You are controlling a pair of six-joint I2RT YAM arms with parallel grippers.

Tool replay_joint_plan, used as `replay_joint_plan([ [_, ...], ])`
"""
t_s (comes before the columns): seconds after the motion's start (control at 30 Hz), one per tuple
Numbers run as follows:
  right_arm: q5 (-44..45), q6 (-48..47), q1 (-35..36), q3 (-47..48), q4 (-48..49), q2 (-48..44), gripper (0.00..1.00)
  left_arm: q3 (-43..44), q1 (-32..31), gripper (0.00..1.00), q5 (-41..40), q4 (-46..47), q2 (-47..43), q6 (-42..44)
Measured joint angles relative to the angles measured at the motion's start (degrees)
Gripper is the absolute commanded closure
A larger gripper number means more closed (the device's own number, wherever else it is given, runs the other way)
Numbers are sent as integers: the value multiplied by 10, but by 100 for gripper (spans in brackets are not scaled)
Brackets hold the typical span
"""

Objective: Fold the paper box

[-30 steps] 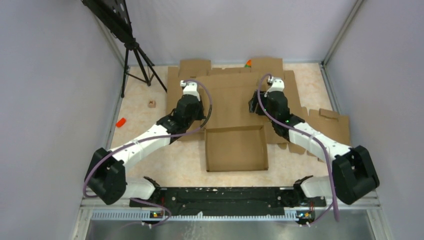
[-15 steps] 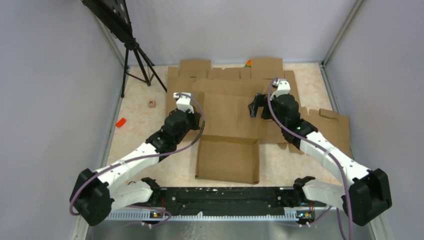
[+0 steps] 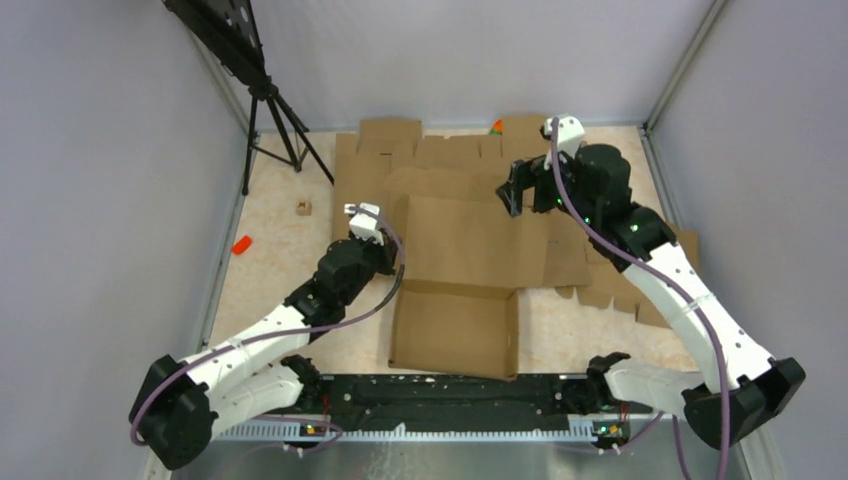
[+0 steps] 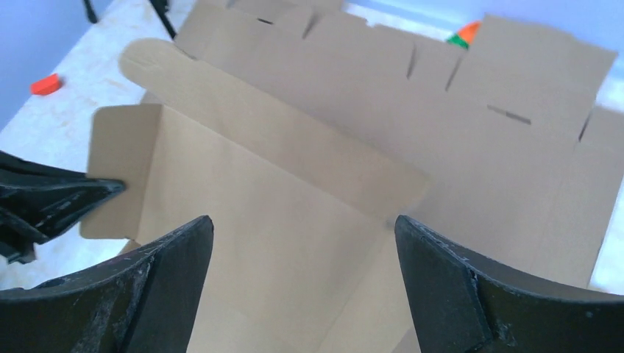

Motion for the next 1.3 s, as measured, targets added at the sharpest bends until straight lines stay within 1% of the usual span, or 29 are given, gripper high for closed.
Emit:
replay_joint_plan([
  [0.17,-65,-49,0,96,-35,57,14,-8,-4,100,14,14,-16,18],
  [0.4,-144,-88,0,147,-78,137,13,-28,-10,100,30,38,-32,33],
  [0.53,-175,-98,0,180,-105,176,15,-49,-17,100,30,56,-48,38],
  [0.67,-192,-107,0,193,-129,195,16,-73,-25,100,30,83,-65,48],
  [0.9,-217,-120,0,193,-148,201,27,-92,-34,100,33,117,-77,61],
  [1.07,-238,-132,0,193,-158,207,29,-99,-39,100,37,128,-81,66],
  [1.17,-239,-139,0,193,-164,212,36,-107,-42,100,38,130,-91,69],
  [1.23,-241,-143,0,193,-169,214,43,-114,-44,100,38,131,-101,70],
  [1.3,-244,-147,0,193,-169,214,58,-118,-45,100,37,131,-108,71],
])
